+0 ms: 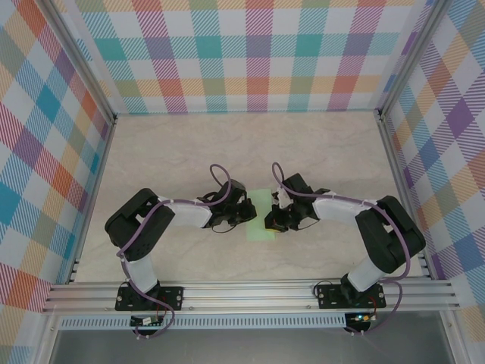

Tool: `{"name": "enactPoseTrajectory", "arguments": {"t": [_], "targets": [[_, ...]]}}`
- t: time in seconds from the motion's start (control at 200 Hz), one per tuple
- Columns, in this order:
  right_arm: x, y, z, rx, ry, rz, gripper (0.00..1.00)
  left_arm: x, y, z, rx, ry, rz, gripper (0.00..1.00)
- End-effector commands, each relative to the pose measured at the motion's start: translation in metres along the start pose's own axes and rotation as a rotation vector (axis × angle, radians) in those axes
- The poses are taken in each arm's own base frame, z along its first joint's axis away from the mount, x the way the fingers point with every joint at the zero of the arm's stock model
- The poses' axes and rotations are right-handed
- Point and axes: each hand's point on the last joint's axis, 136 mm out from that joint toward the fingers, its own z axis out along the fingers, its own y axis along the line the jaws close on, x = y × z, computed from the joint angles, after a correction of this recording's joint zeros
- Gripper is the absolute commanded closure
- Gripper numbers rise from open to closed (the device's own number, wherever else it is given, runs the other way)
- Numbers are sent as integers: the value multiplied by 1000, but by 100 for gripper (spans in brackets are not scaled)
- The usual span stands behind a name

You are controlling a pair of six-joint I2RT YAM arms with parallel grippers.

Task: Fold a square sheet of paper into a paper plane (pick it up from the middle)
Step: Fold the triangle a second time at the center of the table.

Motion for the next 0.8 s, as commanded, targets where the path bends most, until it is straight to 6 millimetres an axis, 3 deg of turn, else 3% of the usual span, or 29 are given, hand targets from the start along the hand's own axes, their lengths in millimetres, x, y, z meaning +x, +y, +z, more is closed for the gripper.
{"name": "enactPoseTrajectory", "arguments": {"t": [0.0, 0.165, 0.44, 0.795], "targets": [[-9, 16, 4, -32, 10, -5, 93, 6, 10, 4, -46, 15, 13, 93], [-14, 15, 19, -12, 38, 4, 92, 6, 8, 4, -47, 20, 18, 93], [-1, -29, 37, 122, 89, 62, 92, 8, 14, 5, -67, 23, 9, 94], [11, -16, 19, 44, 73, 57, 86, 12, 26, 8, -101, 25, -10, 95]]}}
